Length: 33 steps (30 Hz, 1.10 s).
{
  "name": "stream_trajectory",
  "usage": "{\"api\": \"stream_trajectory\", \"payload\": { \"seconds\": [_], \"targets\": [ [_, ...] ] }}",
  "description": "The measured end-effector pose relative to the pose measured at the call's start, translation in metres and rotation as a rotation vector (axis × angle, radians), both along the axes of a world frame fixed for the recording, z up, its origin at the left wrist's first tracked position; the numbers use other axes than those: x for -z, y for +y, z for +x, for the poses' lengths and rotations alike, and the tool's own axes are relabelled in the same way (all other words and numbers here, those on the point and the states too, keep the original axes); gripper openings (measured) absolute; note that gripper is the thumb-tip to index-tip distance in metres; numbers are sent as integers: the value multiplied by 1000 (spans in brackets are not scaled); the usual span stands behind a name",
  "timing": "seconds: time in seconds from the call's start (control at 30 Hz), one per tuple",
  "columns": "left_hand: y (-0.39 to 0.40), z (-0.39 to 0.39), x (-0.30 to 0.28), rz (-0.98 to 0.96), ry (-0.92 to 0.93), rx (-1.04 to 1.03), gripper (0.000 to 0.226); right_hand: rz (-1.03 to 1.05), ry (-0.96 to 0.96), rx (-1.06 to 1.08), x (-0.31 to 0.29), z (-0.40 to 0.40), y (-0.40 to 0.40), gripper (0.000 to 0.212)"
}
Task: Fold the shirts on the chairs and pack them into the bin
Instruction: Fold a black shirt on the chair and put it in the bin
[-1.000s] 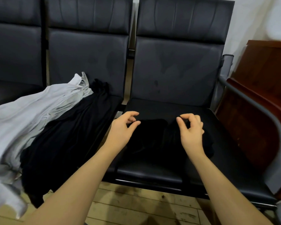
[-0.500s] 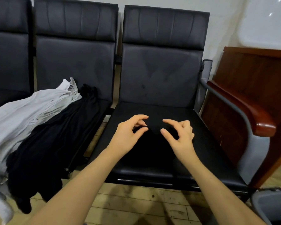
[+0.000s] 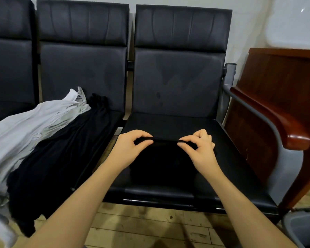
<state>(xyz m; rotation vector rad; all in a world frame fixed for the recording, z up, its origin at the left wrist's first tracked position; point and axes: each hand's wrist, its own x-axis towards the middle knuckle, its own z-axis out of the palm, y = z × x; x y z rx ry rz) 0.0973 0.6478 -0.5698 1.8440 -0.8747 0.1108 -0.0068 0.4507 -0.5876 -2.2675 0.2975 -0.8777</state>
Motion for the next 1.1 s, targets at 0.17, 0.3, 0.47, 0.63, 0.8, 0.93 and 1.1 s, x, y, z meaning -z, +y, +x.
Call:
{"api": "stream_trajectory", "payload": {
  "seconds": [0.17,0.3,0.47,0.63,0.8,0.93,1.1],
  "targets": [
    [6,-1,-7,-125,99,98,24,38,4,-40,1,0,-2,14],
    [9,0,-9,-105,169,128,22,131,51,-87,1,-1,-5,26],
    [7,-2,-9,-68,178,94,12,119,108,-122,0,-13,-12,37],
    [7,1,-6,-43,53,-112,22,38,46,-46,-5,-29,-21,32],
    [5,-9,-14,52,-64,-234,20,91,-7,10,-9,-44,-26,23],
    [5,-18,-18,104,-155,-228,18,98,-22,28,-12,-55,-23,15],
    [9,-23,-23,76,-228,-195,17,66,-67,-21,-22,-65,-21,14]
  ]
}}
